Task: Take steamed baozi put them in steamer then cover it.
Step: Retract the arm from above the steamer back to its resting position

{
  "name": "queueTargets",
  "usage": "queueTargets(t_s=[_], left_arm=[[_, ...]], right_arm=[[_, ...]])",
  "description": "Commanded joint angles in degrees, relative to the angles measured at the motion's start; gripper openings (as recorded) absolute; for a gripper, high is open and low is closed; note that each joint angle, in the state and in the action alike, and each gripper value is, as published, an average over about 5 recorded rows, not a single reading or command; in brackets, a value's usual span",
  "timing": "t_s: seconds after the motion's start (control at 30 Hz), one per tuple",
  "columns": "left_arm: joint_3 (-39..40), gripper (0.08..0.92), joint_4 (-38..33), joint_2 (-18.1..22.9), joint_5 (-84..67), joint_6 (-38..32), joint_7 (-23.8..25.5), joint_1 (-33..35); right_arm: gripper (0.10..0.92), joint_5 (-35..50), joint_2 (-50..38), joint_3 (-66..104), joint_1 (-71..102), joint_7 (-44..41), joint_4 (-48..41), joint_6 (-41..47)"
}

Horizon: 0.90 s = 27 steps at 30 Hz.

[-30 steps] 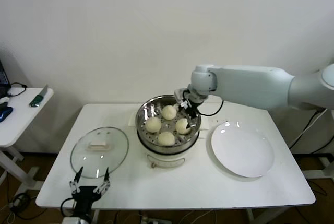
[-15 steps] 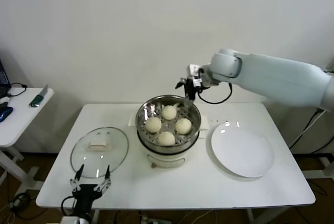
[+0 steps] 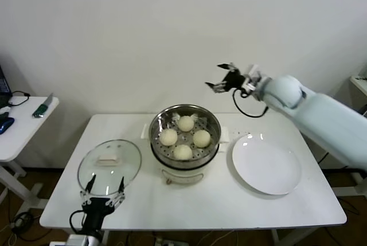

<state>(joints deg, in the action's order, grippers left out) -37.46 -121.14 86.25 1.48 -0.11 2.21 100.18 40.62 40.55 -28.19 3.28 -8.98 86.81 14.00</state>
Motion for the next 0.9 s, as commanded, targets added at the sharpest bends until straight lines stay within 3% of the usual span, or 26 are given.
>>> queueTargets(t_s=[0.03,0.27,0.6,0.77,0.9], left_arm=[[-0.6,0.823,0.5,-0.6,2.0,-0.9,0.5,-0.9],[-0.5,0.823,1.8,-0.6,9.3,-4.9,-0.2,-0.8],[-1.5,0.823,2.3,-1.7,17.6,-7.5,-1.2,0.1],[-2.6,0.823,2.7,-2.9,21.7,-10.7,-5.3,0.0],[-4.2,0.823,2.8,-4.7,33.2,-12.3,-10.6,0.4]], right_arm=[[0.823,-5.1,-3.3,48.8,49.3,8.3,9.1,-6.2],[0.823,-9.2,6.9,67.9,72.6,4.4,11.6,-18.8],[0.823,-11.3,21.4,73.6,87.2,1.5,11.4,-31.9],[0.823,-13.0,26.2,71.5,89.4,1.8,9.0,-37.4],[0.823,-14.8,28.4,69.4,89.7,2.5,7.4,-38.9]])
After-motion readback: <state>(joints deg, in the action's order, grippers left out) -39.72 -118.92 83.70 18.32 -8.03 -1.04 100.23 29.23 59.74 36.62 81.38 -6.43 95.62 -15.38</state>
